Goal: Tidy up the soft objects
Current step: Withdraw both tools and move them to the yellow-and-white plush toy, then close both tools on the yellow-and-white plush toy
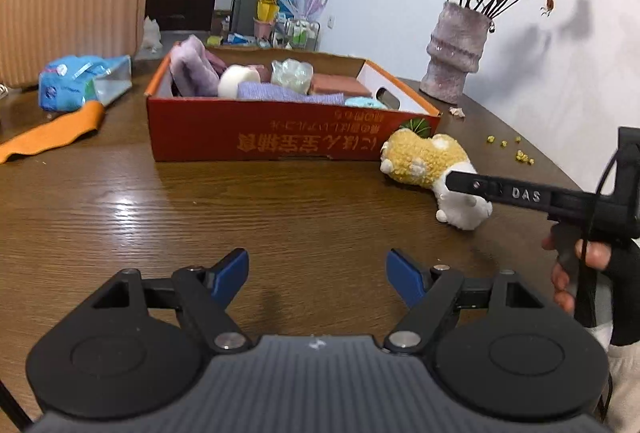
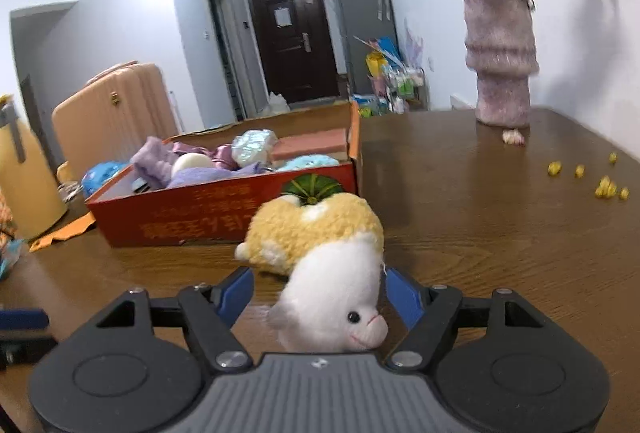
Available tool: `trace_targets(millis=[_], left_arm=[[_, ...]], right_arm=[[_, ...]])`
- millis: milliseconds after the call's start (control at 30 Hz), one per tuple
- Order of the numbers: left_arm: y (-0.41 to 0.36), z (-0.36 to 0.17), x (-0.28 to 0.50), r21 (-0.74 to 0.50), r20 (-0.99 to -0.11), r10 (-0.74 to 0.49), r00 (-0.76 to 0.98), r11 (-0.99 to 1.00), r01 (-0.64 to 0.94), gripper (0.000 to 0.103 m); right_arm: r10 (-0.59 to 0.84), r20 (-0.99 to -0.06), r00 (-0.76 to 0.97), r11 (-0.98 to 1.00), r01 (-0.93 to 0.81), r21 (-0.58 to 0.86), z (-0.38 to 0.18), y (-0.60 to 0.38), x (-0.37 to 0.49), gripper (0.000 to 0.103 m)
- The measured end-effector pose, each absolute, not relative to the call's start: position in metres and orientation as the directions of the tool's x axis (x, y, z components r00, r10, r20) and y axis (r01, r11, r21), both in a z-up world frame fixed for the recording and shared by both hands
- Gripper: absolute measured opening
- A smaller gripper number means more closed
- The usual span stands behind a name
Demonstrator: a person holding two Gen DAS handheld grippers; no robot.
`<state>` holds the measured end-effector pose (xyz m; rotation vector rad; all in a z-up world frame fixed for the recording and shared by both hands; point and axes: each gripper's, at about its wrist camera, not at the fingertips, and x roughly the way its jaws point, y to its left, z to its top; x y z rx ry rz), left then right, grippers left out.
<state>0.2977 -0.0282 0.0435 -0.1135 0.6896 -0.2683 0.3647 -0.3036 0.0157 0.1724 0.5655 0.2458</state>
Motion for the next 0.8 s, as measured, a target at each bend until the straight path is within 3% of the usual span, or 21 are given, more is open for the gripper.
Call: trace_targets(millis=[67, 167, 300, 400, 500, 667, 767, 800], left_arm=[[-0.027, 0.040, 0.301, -0.197, -0.618, -0.282, 0.734, 0.959, 0.202, 0.078], [-0.018, 0.039, 0.303, -0.209, -0.616, -0.266, 0.741, 0.963, 0.172, 0.078], [0.002, 0.041, 0.309, -0.250, -0.602, -0.226, 0.766, 0.964, 0.088, 0.078], [0.003, 0.043, 0.314, -0.268, -0.595, -0.241, 0.767, 0.959, 0.093, 0.078], [-0.002, 0.042, 0.321, -0.331, -0.580, -0.308, 0.754, 0.935, 0.127, 0.078], [-0.009, 0.030, 0.344, -0.434, -0.571, -0.376, 0.729, 0.893, 0.121, 0.078], [-0.006, 0.017, 0.354, -0.518, -0.571, -0.438, 0.695, 0.848, 0.109, 0.069], [-0.006, 0.014, 0.353, -0.544, -0.565, -0.467, 0.680, 0.830, 0.118, 0.058]], right_arm=[[0.315, -0.529, 0.788, 0.941, -0.185, 0.285, 0.009, -0.305, 0.369, 0.059], [0.403, -0.536, 0.742, 0.907, -0.245, 0.343, 0.007, -0.290, 0.347, 0.060], [0.706, -0.385, 0.594, 0.698, -0.489, 0.523, 0.015, -0.274, 0.306, 0.064], [0.640, -0.363, 0.677, 0.750, -0.447, 0.488, 0.025, -0.281, 0.306, 0.069], [0.498, -0.440, 0.747, 0.849, -0.317, 0.423, 0.020, -0.287, 0.325, 0.072], [0.533, -0.440, 0.723, 0.822, -0.321, 0.470, 0.006, -0.274, 0.341, 0.071], [0.541, -0.446, 0.713, 0.814, -0.310, 0.492, 0.000, -0.267, 0.344, 0.071], [0.554, -0.445, 0.704, 0.802, -0.309, 0.511, -0.002, -0.267, 0.344, 0.069]])
